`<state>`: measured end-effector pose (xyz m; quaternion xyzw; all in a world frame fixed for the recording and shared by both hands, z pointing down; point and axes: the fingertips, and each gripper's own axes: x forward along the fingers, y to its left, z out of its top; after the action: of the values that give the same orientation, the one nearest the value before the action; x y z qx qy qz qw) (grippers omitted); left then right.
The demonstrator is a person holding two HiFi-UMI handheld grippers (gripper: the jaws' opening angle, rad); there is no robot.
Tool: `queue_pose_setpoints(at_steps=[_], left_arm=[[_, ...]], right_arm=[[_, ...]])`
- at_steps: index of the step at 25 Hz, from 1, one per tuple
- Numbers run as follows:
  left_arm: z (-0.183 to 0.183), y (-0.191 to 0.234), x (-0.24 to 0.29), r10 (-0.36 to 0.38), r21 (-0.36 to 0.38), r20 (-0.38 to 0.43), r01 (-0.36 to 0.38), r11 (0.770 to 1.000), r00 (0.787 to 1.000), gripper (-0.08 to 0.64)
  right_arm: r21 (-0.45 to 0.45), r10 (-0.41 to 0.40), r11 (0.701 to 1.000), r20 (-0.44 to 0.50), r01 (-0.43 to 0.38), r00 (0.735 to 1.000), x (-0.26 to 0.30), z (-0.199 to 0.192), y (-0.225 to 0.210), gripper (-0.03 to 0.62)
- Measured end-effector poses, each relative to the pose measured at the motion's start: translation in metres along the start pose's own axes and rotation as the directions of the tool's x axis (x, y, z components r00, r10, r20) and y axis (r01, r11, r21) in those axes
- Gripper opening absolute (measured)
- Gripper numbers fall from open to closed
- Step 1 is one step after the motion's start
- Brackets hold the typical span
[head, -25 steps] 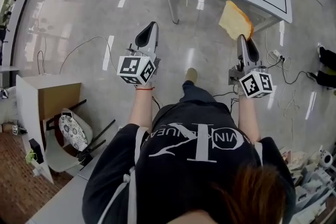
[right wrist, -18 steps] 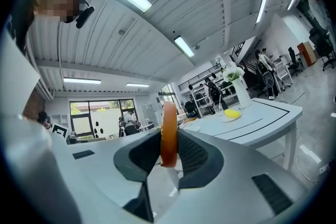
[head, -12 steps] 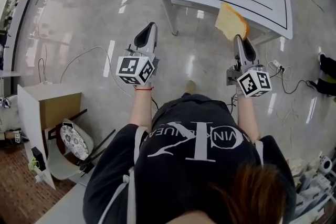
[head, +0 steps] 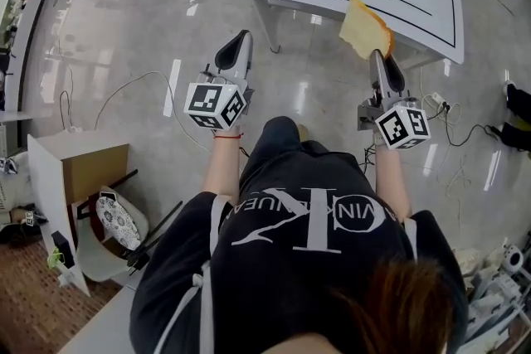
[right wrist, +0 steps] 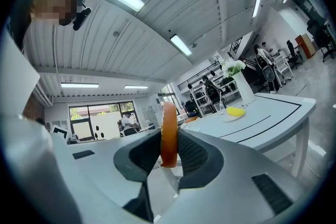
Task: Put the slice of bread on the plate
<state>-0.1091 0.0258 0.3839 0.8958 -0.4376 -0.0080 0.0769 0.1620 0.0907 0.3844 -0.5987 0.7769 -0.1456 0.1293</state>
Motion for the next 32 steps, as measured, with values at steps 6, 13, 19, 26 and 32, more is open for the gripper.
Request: queue_pose_setpoints(at_steps=[6,13,19,26,32], left_arm=[[-0.004,0.011,0.008,0.017,-0.012,-0.02,-0.017,1.0,1.0,0.011],[-0.002,0.014,0.054,-0.039,-0.007,-0.024,0.039,0.999,0.999,0.011],[0.006,0.032,0.107,-0.071,-0.028,-0.019,0.07,0.997,0.997,0.011],[0.006,0.052,0.166,-0.117,-0.041,-0.054,0.115,0.993,0.992,0.011],[0.009,0.074,0.208,-0.146,-0.05,-0.074,0.142,0.989,0.987,0.011]], right_arm=[[0.023,-0.008,1.0,-0.001,0.008,1.0,0.007,-0.003,-0.006,0.091],[0.03,-0.039,0.999,0.006,0.039,0.999,0.029,0.002,-0.029,0.091],[0.032,-0.061,0.998,-0.001,0.061,0.998,0.065,0.01,-0.048,0.091],[0.048,-0.087,0.995,-0.018,0.088,0.996,0.114,0.012,-0.066,0.091],[0.06,-0.112,0.992,-0.037,0.114,0.993,0.149,0.009,-0.077,0.091]])
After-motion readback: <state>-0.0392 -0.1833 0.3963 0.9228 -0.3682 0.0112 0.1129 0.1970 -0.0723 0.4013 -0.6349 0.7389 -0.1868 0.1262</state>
